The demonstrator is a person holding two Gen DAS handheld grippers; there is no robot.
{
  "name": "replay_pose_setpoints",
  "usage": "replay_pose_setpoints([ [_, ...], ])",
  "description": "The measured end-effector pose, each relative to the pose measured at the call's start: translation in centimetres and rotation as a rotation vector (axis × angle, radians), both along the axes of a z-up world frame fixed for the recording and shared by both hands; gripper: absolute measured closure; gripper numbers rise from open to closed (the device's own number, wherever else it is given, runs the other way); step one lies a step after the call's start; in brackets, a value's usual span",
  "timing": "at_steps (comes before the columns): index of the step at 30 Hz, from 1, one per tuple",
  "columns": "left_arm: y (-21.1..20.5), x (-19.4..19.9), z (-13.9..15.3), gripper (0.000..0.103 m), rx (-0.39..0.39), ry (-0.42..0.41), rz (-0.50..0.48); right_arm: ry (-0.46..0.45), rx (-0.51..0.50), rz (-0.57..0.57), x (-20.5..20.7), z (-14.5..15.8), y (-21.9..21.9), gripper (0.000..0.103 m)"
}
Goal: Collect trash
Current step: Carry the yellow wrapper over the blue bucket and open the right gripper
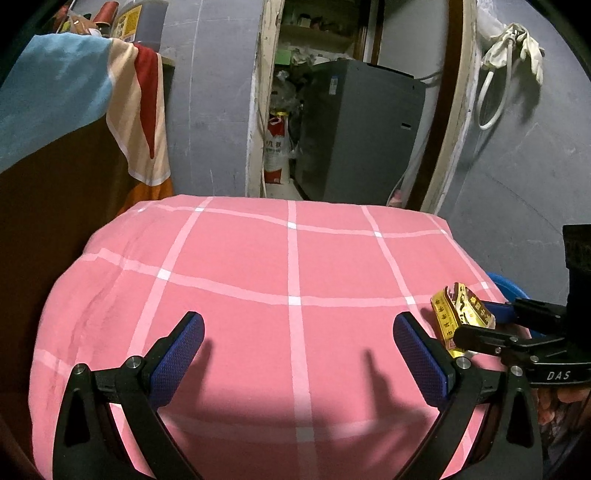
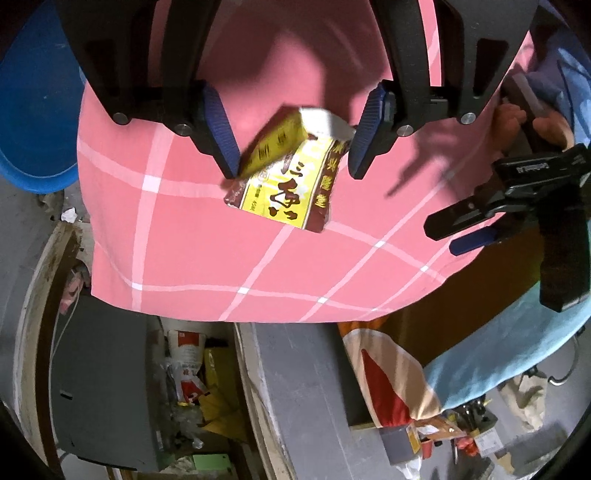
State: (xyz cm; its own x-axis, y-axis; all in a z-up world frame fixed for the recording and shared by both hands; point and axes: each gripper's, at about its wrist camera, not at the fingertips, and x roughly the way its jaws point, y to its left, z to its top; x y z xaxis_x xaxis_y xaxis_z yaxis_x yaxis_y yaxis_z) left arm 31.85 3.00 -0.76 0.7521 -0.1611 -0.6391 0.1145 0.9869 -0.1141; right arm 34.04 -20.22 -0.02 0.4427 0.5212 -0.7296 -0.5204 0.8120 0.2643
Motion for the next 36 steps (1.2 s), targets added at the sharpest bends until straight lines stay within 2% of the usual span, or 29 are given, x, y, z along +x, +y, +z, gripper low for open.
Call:
replay_pose_setpoints([
  [6,-0.2,-0.5,0.0,0.003,-0.016,-0.003,0.002,-0.034,-0.036,-0.014,-0.6,0.0,0.2,0.051],
  [9,-0.4,-1.5,0.4,0.003,-0.039,-0.036,0.007,-0.048,-0.002,-0.038,-1.0,0.2,-0.5,0.053],
  [14,-1.1,-3.2,1.3,0.003,-0.099,-0.102,0.022,-0.148,0.044,-0.102,-3.2,1.4,-2.6,0.053],
  [19,-3.0,-5.4,2.7,0.003,-0.138,-0.193,0.024,-0.348,0.069,-0.287,-6.9,3.6,-6.9,0.052],
  [23,-4.9,-6.6,3.7,0.003,-0.160,-0.228,0.001,-0.415,0.017,-0.420,-8.2,4.1,-10.2,0.051],
  [27,-6.8,-7.4,4.1,0.003,-0.185,-0.229,-0.027,-0.422,-0.064,-0.503,-8.0,4.4,-13.0,0.051],
  [30,-8.3,-8.0,4.5,0.002,-0.187,-0.239,-0.047,-0.392,-0.086,-0.541,-7.0,4.4,-14.9,0.041],
  [36,-10.8,-8.9,5.2,0.002,-0.151,-0.264,-0.083,-0.384,-0.071,-0.573,-7.7,5.5,-17.3,0.035],
])
